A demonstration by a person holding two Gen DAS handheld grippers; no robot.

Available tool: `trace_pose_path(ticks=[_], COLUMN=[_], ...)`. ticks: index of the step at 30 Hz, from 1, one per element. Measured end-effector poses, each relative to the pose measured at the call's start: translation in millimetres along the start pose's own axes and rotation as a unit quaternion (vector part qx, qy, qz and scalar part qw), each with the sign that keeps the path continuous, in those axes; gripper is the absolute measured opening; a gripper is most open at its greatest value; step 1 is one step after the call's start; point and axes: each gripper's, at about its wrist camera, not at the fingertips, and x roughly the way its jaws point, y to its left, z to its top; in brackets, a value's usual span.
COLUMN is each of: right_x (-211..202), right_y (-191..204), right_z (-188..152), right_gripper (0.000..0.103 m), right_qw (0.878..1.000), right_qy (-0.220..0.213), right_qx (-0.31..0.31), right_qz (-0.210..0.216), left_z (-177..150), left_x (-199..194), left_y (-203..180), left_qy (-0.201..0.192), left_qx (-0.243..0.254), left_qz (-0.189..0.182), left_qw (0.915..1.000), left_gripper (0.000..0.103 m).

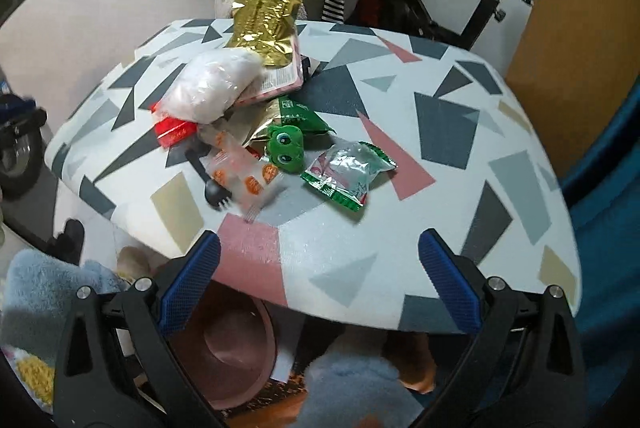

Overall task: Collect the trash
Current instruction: 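Grasp the green-and-clear candy wrapper with the right gripper, then grasp the gold foil bag with the left gripper while the right gripper holds the wrapper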

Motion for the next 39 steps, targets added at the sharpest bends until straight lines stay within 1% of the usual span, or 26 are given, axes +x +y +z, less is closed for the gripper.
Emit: trace_pose_path(ticks=[5,7,9,11,13,15,16,19,20,23,24,25,27,31,34,39], right_x=[28.6,38.9,51.4,67.2,88.1,103.2,110.4,129.0,131.9,130.7,127.5,123.7,111.1,91.9,77.7,67.9], right_y=[-8.7,-16.6,-27.8,-38.7,-45.9,-46.2,-46.3,-48.1,-49.0,-49.2,-49.6,-49.8,-50.3,-48.0,-40.8,-32.1], right_z=[9.1,15.0,23.2,31.8,38.9,43.3,45.3,48.7,48.1,46.4,46.0,45.6,45.7,48.1,49.3,48.1], right_gripper=[0.097,0.096,0.091,0.091,0.089,0.083,0.082,0.074,0.065,0.045,0.040,0.033,0.031,0.030,0.030,0.030], right_qw=[1.000,1.000,1.000,0.999,0.996,0.995,0.995,0.993,0.993,0.994,0.994,0.995,0.996,0.998,0.999,0.998], right_qy=[0.012,0.013,0.013,0.011,0.022,0.035,0.040,0.056,0.061,0.060,0.056,0.050,0.033,0.009,-0.006,-0.017], right_qx=[-0.019,-0.012,0.011,0.048,0.082,0.090,0.092,0.097,0.100,0.093,0.092,0.090,0.083,0.066,0.047,0.047], right_qz=[-0.004,-0.004,0.006,0.013,0.025,0.030,0.030,0.019,0.018,0.018,0.016,0.015,0.005,0.013,0.021,0.037], left_z=[-0.9,-2.2,-3.2,-4.1,-3.4,-2.3,-1.6,-0.5,-0.1,1.4,1.8,1.9,2.0,2.2,3.2,6.5], left_x=[7.9,12.8,18.9,25.4,30.5,35.0,37.4,41.9,43.1,47.2,48.4,49.6,53.7,59.5,62.5,66.7], left_y=[1.0,2.7,4.1,7.3,10.0,11.2,10.8,7.3,6.5,4.7,4.5,4.1,3.0,-1.7,-6.0,-12.1], left_qy=[-0.002,0.003,0.008,0.013,0.019,0.022,0.024,0.026,0.026,0.028,0.029,0.030,0.036,0.042,0.045,0.050], left_qx=[0.008,0.005,0.000,-0.012,-0.029,-0.041,-0.042,-0.034,-0.033,-0.033,-0.035,-0.037,-0.040,-0.042,-0.044,-0.042], left_qz=[0.009,0.007,0.006,0.010,-0.001,-0.009,-0.011,-0.012,-0.012,-0.019,-0.025,-0.029,-0.039,-0.052,-0.063,-0.072], left_qw=[0.9999,1.0000,0.9999,0.9998,0.9994,0.9989,0.9988,0.9990,0.9991,0.9989,0.9987,0.9985,0.9978,0.9968,0.9961,0.9953], left_gripper=[0.098,0.098,0.098,0.098,0.098,0.098,0.098,0.098,0.098,0.097,0.096,0.094,0.090,0.084,0.082,0.081])
